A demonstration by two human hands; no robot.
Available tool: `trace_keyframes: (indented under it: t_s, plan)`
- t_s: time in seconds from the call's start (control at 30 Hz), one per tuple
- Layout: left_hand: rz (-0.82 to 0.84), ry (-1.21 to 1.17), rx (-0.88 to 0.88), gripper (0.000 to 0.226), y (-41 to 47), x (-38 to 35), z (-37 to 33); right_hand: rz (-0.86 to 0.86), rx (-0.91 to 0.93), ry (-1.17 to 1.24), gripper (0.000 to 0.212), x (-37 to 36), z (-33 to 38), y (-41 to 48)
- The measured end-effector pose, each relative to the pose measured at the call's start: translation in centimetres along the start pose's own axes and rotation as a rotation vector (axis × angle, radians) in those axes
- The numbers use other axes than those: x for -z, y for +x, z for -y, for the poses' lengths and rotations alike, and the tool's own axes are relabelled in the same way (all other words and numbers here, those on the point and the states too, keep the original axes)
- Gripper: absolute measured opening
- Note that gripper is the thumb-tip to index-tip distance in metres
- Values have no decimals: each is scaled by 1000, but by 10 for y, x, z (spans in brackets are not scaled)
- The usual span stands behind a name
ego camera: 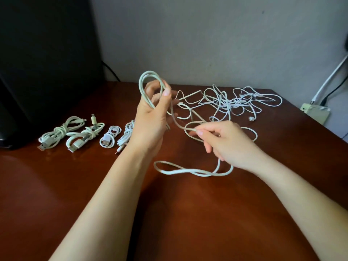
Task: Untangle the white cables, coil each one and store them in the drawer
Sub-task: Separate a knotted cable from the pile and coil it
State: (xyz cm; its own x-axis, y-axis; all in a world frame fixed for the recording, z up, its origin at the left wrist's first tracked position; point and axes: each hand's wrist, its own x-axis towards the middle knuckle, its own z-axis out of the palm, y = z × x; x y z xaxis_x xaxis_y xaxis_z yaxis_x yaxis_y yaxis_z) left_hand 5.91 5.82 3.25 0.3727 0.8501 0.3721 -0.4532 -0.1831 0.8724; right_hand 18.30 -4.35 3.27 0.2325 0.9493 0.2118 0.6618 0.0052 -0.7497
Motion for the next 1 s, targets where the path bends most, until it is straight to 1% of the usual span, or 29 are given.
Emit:
trace_keyframes:
  t_s: [0.1,0.17,0.33,0.43,0.5,0.53,0.63,0.7,0.77,0.83,0.93,1.0]
  plan:
    - [81,-45,24,9,-4,-4,-3,-14,132,-193,24,-4,3,-5]
    - [116,9,-13,9,-5,-5,-4,-27,194,-241,22,-5,3,-6]
    - [163,269,-100,11,-5,-6,9,-76,236,-210,12,-5,3,-6]
    - [149,297,-121,8,-3,-4,15,-101,217,-161,12,-7,6,-7]
    - [95,228,-106,8,-1,-3,13,-92,168,-91,18,-5,9,-7]
    - [57,175,-89,10,0,-2,11,-68,130,-41,24,-4,11,-7]
    - [-69,48,-61,15,3,1,4,100,-62,249,49,1,13,-6]
    - [-169,23,-61,16,6,4,2,212,-172,341,57,3,10,-6]
    - [-260,-6,-71,17,9,9,1,269,-226,339,52,4,8,-5]
    - [-334,-22,-85,18,11,13,0,261,-260,348,37,5,8,-4]
    - [-421,24,-136,16,14,22,2,159,-241,360,15,3,9,-4]
    - [-434,133,-185,12,16,27,7,98,-172,291,14,1,10,-4]
